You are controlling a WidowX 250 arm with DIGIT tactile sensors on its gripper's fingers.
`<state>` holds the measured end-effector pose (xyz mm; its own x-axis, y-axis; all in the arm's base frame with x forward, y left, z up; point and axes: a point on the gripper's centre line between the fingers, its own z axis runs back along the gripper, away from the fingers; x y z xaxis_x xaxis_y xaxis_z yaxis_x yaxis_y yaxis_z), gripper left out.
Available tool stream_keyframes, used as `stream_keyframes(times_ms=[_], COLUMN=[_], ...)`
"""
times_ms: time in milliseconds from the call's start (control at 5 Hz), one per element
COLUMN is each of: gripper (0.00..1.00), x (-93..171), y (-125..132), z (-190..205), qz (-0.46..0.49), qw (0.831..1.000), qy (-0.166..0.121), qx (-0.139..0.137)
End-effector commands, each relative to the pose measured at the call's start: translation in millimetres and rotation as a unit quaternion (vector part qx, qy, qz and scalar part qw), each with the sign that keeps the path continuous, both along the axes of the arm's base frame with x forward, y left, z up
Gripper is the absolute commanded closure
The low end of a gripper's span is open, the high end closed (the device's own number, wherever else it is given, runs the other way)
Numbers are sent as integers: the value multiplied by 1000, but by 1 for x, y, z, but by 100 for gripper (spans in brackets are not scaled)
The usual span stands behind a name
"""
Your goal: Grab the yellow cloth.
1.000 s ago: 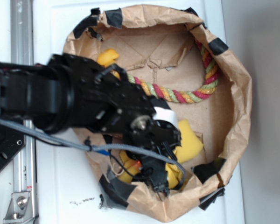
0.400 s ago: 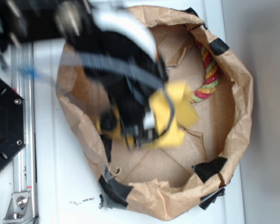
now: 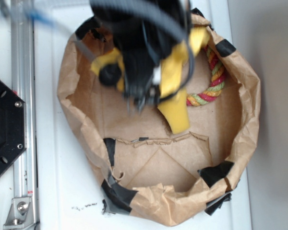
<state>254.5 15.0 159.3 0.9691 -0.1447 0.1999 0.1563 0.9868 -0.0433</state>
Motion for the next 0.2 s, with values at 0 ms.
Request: stream_keyframes(times_ms=[0], gripper=[100], x=[-19], y=[-10], z=[-13], qz=[-46], qw=[998], qy=[47], qx=[2])
